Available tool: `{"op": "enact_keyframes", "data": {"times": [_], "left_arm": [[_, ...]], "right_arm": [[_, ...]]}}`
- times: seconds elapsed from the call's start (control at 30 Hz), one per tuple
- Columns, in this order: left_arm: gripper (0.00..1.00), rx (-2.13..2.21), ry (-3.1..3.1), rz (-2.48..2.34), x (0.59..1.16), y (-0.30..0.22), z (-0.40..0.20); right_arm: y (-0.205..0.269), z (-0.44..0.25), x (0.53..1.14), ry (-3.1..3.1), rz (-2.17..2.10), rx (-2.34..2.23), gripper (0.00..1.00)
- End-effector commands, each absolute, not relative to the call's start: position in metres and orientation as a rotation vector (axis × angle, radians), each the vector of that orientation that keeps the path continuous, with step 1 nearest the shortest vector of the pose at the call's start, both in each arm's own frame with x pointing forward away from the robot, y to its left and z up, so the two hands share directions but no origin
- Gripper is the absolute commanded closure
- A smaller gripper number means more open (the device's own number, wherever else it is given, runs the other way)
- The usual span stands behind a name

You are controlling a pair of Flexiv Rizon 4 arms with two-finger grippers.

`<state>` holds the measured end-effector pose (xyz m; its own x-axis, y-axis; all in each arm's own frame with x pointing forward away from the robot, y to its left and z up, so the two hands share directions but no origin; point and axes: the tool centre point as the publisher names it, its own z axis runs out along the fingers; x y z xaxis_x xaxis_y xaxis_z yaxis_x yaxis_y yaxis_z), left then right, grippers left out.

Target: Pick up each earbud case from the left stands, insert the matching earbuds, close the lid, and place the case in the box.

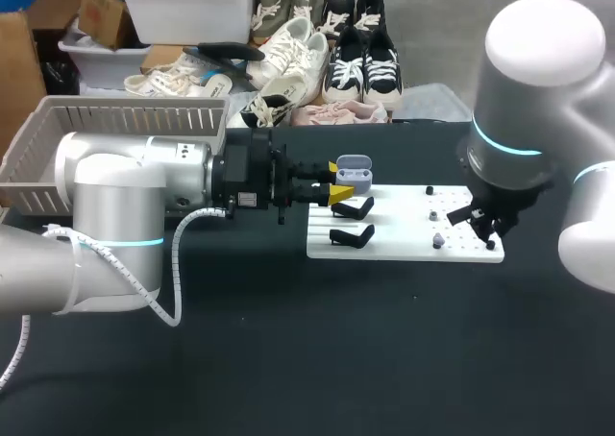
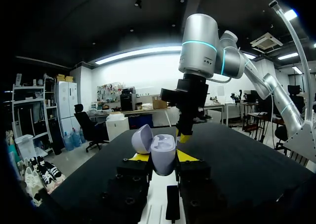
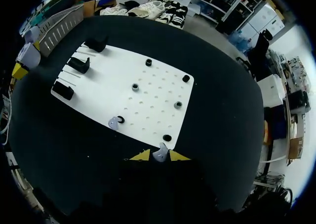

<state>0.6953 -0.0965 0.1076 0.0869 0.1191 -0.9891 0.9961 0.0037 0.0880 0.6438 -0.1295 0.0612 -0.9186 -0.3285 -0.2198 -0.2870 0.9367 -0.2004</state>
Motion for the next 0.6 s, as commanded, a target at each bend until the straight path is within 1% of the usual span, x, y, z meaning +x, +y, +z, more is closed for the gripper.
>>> {"op": "enact_keyframes", "data": {"times": [0.03,0.4,0.6], "left_arm": [[1.00,1.326,1.235,-1.074,0.694,-0.097,0.107],[1.00,1.326,1.235,-1.074,0.694,-0.097,0.107],[1.00,1.326,1.235,-1.074,0.694,-0.097,0.107]], "right_arm": [[-0.115,0.086,0.630,2.867,-0.266,-0.441,1.00],[-0.080,0.107,0.611,2.891,-0.228,-0.370,1.00],[-0.080,0.107,0.611,2.891,-0.228,-0.370,1.00]]}}
